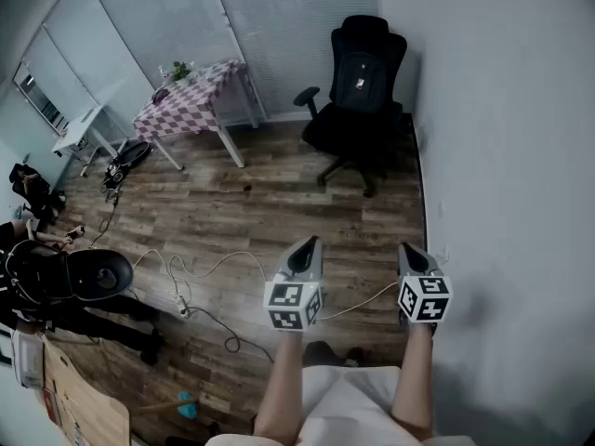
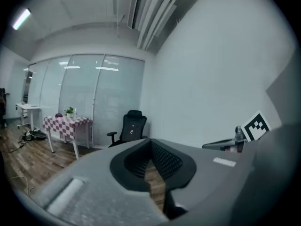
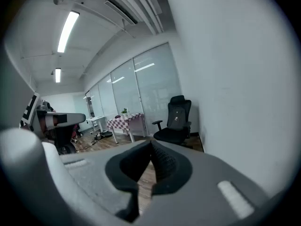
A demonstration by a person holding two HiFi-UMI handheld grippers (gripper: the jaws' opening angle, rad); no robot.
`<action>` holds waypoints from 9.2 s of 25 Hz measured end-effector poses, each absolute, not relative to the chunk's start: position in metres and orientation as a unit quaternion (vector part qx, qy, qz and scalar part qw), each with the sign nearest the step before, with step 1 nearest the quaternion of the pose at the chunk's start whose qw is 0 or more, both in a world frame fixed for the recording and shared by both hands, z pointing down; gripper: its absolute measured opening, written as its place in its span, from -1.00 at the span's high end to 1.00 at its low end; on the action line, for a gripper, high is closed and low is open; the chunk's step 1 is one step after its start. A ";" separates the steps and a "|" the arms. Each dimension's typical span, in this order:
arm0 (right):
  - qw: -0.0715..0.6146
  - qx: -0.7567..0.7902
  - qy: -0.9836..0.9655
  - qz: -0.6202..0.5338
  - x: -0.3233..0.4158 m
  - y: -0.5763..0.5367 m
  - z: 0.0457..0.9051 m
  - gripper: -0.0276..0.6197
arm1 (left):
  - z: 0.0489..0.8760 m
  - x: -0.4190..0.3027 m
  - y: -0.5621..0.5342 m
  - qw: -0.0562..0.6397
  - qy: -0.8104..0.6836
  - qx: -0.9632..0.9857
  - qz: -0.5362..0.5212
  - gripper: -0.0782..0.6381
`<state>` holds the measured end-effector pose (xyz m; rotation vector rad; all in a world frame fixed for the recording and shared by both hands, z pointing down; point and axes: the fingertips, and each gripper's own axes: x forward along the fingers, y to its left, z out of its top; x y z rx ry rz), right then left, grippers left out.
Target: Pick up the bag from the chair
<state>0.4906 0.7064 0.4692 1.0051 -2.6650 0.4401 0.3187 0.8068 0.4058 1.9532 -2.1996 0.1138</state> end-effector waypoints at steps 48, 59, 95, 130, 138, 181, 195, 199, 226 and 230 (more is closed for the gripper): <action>0.219 0.415 -0.870 0.149 0.183 0.288 0.535 0.91 | 0.508 -0.044 0.368 0.242 -0.682 0.689 0.026 0.76; 0.182 0.397 -0.887 0.149 0.132 0.158 0.520 0.91 | 0.479 -0.079 0.254 0.198 -0.687 0.699 0.009 0.76; 0.013 0.382 -0.867 0.320 0.031 -0.255 0.538 0.91 | 0.525 -0.230 -0.197 0.230 -0.693 0.683 0.023 0.76; 0.157 0.373 -0.849 0.340 -0.005 -0.475 0.823 -0.09 | 0.812 -0.277 -0.472 0.277 -0.452 0.840 0.113 -0.13; 0.198 0.355 -0.847 0.342 -0.017 -0.481 0.863 -0.11 | 0.848 -0.239 -0.475 0.284 -0.365 0.873 0.157 -0.12; 0.213 0.415 -0.858 0.217 0.015 -0.329 0.575 0.40 | 0.563 -0.187 -0.312 0.218 -0.407 0.876 0.137 0.43; 0.192 0.425 -0.865 0.183 0.024 -0.311 0.521 0.42 | 0.504 -0.176 -0.292 0.182 -0.414 0.881 0.141 0.44; 0.188 0.427 -0.865 0.184 0.020 -0.316 0.520 0.42 | 0.501 -0.180 -0.301 0.179 -0.411 0.882 0.146 0.44; 0.191 0.445 -0.857 0.179 0.025 -0.344 0.513 0.42 | 0.500 -0.175 -0.335 0.185 -0.385 0.893 0.141 0.45; 0.193 0.442 -0.857 0.181 0.023 -0.343 0.518 0.42 | 0.505 -0.177 -0.332 0.191 -0.385 0.892 0.142 0.45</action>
